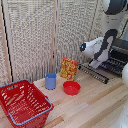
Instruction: Extend the gripper towards the oven tray handle. Grasp the handle and carefully pull the tray out of the oven. Move the gripper above the red bowl. Grab the red bowl gently. Lift the bowl and place it onto the oven tray.
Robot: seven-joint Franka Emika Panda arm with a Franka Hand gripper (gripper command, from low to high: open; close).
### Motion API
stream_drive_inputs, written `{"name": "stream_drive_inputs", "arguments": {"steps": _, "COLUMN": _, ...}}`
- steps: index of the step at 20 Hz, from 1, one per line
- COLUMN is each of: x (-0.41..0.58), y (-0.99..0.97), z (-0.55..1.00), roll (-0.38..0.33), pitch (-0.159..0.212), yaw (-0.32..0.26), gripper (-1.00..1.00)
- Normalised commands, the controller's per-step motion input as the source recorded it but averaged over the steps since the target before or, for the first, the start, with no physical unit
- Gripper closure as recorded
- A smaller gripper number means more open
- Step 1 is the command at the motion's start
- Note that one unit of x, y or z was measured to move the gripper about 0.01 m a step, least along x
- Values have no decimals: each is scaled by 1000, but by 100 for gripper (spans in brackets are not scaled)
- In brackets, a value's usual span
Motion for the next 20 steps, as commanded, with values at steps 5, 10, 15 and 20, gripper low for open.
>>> {"name": "stream_drive_inputs", "arguments": {"steps": 5, "x": -38, "y": -174, "z": 191, "roll": 0, "pitch": 9, "yaw": 108, "gripper": 100}}
{"name": "stream_drive_inputs", "arguments": {"steps": 10, "x": -114, "y": 60, "z": 39, "roll": 21, "pitch": 0, "yaw": 75, "gripper": 100}}
{"name": "stream_drive_inputs", "arguments": {"steps": 15, "x": -14, "y": 647, "z": -81, "roll": 10, "pitch": 2, "yaw": 2, "gripper": 100}}
{"name": "stream_drive_inputs", "arguments": {"steps": 20, "x": 77, "y": 994, "z": -185, "roll": 0, "pitch": 12, "yaw": -1, "gripper": 100}}
